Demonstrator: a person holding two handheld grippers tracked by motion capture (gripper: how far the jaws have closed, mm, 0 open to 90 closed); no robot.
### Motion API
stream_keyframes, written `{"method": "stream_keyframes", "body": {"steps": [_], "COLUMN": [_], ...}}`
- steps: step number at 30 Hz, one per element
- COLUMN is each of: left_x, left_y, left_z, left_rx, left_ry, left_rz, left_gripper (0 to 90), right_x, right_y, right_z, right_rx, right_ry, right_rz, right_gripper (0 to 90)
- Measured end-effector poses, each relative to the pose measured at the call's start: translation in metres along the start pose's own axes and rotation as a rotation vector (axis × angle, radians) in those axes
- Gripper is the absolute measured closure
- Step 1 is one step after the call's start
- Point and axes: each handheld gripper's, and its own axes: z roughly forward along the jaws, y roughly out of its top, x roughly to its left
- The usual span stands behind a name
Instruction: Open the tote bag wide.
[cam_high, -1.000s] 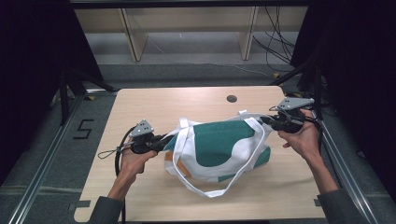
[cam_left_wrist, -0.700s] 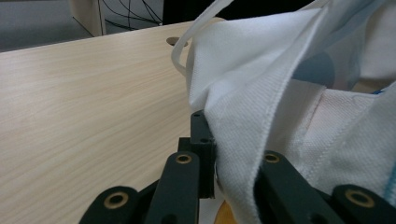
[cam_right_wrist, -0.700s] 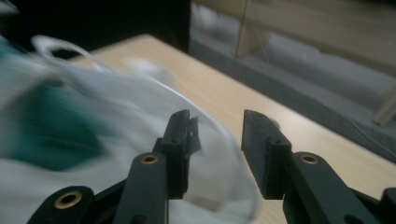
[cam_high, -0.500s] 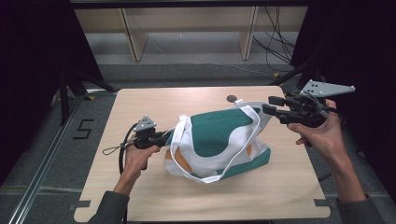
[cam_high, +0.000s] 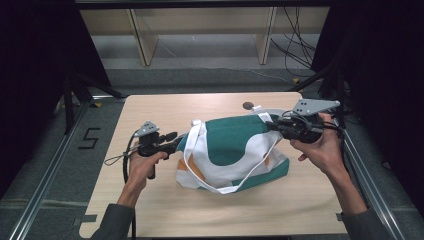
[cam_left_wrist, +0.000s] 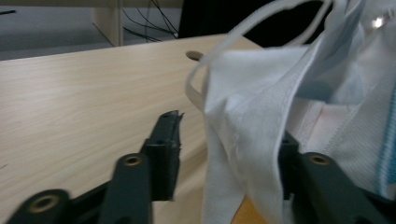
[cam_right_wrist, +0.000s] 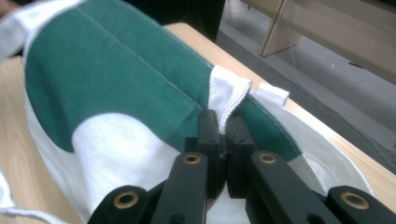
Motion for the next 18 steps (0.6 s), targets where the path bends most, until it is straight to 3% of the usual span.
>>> {"method": "stream_keyframes", "body": {"steps": [1, 3, 5, 6, 9, 12, 14, 17, 18], "left_x": [0.001, -0.006, -0.017, -0.023, -0.024, -0.007, 0.002, 0.008, 0.008], "left_y": [0.004, 0.008, 0.010, 0.012, 0.014, 0.015, 0.016, 0.026, 0.030], "left_z": [-0.011, -0.027, -0.041, -0.048, -0.058, -0.056, -0.052, -0.044, -0.042], "left_rx": [-0.006, -0.034, -0.027, -0.011, -0.024, -0.023, -0.034, -0.068, -0.069], "left_ry": [0.030, 0.026, 0.020, 0.023, -0.032, -0.089, -0.092, -0.117, -0.101], "left_rz": [-0.002, 0.055, 0.129, 0.137, 0.102, 0.000, -0.067, -0.130, -0.119], "left_gripper": [41.6, 42.0, 43.5, 43.1, 43.1, 38.9, 35.3, 32.4, 30.8], "right_x": [0.000, 0.002, 0.001, 0.002, 0.000, 0.001, -0.001, -0.002, -0.001], "right_y": [-0.001, -0.004, -0.004, -0.003, -0.002, -0.001, 0.000, 0.001, 0.001], "right_z": [0.001, 0.003, 0.005, 0.005, 0.011, 0.014, 0.013, 0.013, 0.013], "right_rx": [0.005, 0.008, 0.004, 0.019, 0.012, 0.011, 0.020, 0.016, 0.023], "right_ry": [-0.001, 0.003, -0.003, 0.009, -0.005, -0.015, -0.006, -0.018, -0.020], "right_rz": [-0.017, -0.022, -0.032, -0.015, -0.021, -0.017, -0.024, -0.029, -0.021], "right_gripper": [88.2, 88.2, 88.2, 88.3, 88.3, 88.3, 88.3, 88.3, 88.4]}}
